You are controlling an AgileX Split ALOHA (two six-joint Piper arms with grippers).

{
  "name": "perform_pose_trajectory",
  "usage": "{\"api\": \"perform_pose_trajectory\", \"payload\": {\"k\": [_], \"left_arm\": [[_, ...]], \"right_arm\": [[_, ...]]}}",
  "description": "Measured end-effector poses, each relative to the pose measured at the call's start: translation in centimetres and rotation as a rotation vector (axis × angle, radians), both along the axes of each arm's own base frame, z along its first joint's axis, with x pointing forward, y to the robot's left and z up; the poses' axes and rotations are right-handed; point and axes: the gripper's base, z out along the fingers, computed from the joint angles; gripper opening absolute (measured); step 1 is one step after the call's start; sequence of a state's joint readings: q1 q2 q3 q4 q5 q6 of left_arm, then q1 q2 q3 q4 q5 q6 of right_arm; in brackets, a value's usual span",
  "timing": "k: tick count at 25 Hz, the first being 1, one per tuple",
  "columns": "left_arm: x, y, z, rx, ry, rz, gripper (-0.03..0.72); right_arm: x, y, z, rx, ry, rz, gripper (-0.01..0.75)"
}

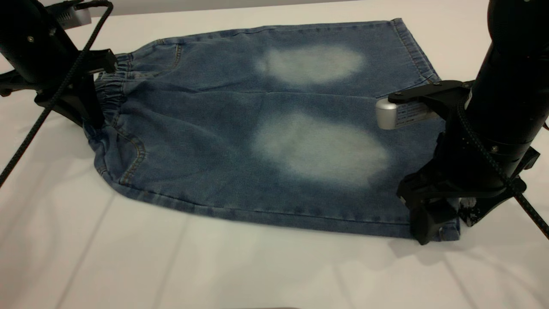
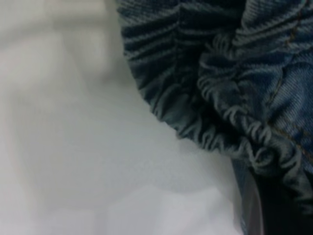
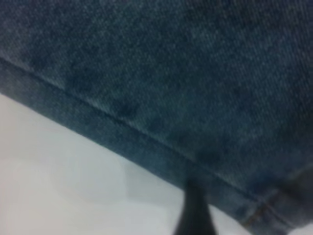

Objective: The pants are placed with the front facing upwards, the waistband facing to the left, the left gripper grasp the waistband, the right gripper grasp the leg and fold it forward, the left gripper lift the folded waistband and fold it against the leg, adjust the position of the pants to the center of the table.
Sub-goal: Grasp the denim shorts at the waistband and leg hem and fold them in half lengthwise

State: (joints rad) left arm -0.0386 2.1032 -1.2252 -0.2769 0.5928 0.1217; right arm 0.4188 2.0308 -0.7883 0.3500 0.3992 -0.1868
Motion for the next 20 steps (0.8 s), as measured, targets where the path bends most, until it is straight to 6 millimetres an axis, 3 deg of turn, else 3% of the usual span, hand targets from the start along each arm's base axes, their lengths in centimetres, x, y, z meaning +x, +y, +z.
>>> {"api": "perform_pose_trajectory", "payload": {"k": [9, 15, 20], "left_arm": [[0.0, 0.0, 0.0, 0.000, -0.001, 0.000, 0.057], [0.0, 0.0, 0.0, -0.002, -0.002, 0.002, 0.057], [0.1, -0.2, 0.9, -0.028, -0.021, 0.027, 0.057]], "right_arm": [[0.2, 0.0, -0.1, 0.001, -0.015, 0.001, 0.060], [0.4, 0.1, 0.4, 0.005, -0.017, 0.016, 0.034], [1.8, 1.0, 5.0, 0.065, -0.103, 0.039, 0.034]]}}
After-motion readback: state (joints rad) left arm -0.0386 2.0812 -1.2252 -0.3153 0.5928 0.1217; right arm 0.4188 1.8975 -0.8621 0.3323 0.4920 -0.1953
